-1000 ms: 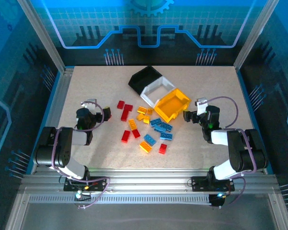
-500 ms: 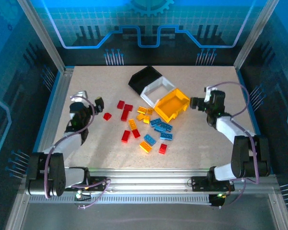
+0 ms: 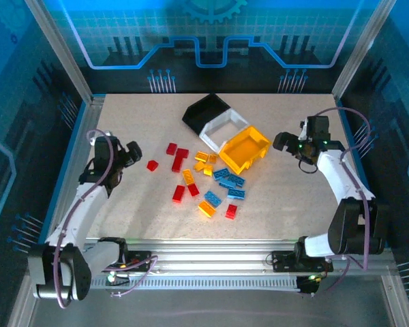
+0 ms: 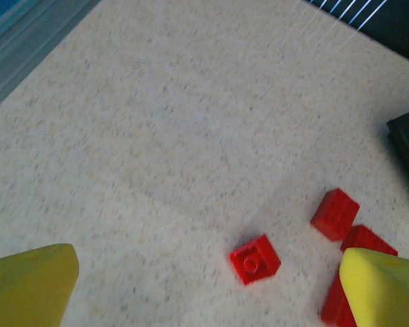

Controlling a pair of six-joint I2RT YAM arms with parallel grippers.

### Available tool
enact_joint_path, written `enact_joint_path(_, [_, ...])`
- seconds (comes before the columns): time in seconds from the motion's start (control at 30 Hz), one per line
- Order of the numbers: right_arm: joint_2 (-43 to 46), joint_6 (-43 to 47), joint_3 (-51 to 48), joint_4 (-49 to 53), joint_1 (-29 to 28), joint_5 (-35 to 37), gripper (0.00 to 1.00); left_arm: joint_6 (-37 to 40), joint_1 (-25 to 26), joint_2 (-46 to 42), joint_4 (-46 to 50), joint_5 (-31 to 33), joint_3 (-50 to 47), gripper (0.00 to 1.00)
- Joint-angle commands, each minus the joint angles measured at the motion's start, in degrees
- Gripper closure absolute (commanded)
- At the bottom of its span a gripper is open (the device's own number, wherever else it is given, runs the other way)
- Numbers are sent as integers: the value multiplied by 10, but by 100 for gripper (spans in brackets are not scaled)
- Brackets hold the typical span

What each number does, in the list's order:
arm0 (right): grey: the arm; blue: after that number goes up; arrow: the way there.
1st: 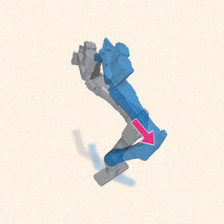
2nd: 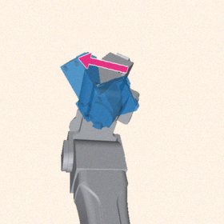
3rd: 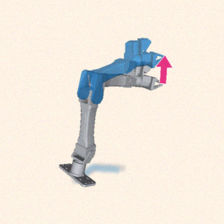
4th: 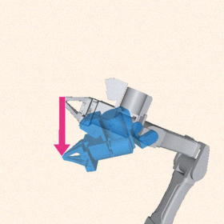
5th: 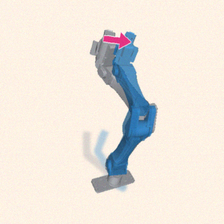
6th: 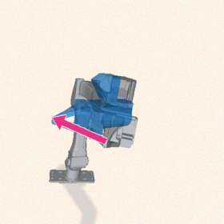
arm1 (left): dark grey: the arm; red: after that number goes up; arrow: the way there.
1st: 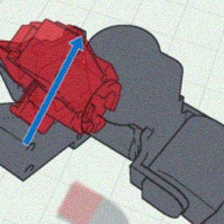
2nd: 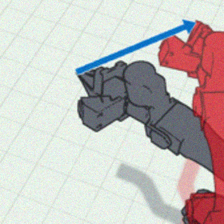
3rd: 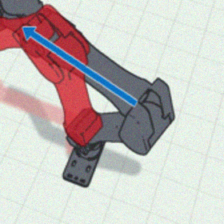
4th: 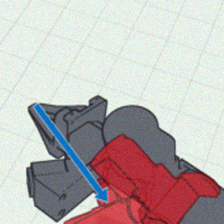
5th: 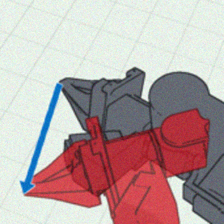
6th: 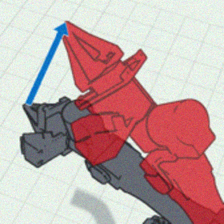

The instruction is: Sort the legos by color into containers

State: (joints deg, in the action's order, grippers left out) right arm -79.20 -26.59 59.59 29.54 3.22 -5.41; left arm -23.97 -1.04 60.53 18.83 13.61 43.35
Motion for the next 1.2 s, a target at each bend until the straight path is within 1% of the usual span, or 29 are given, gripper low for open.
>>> enact_joint_path(0.0, [36,-34,20,69,-1,-45,0,-28,3,-16,116,-31,44,1])
enact_joint_path(0.1, [55,-38,18,99,-18,-37,0,-29,3,-13,167,-49,66,1])
enact_joint_path(0.17, [66,-40,16,118,-30,-33,0,-18,9,-17,180,-70,70,1])
enact_joint_path(0.23, [76,-41,17,138,-45,-25,0,-9,26,-24,180,-88,68,1])
enact_joint_path(0.43, [86,-33,27,189,-85,-13,0,-16,49,-7,187,-145,72,1])
enact_joint_path(0.67, [86,-23,38,224,-111,-1,0,-27,74,8,185,-207,78,1])
enact_joint_path(0.9, [90,-25,37,235,-149,18,0,-27,122,28,189,-235,81,1])
enact_joint_path(1.0, [91,-31,33,238,-165,28,0,-28,134,33,185,-246,79,1])
enact_joint_path(1.1, [91,-43,26,236,-177,26,0,-36,143,37,186,-259,79,1])
enact_joint_path(1.17, [88,-50,23,235,-186,23,0,-42,153,38,191,-258,80,1])
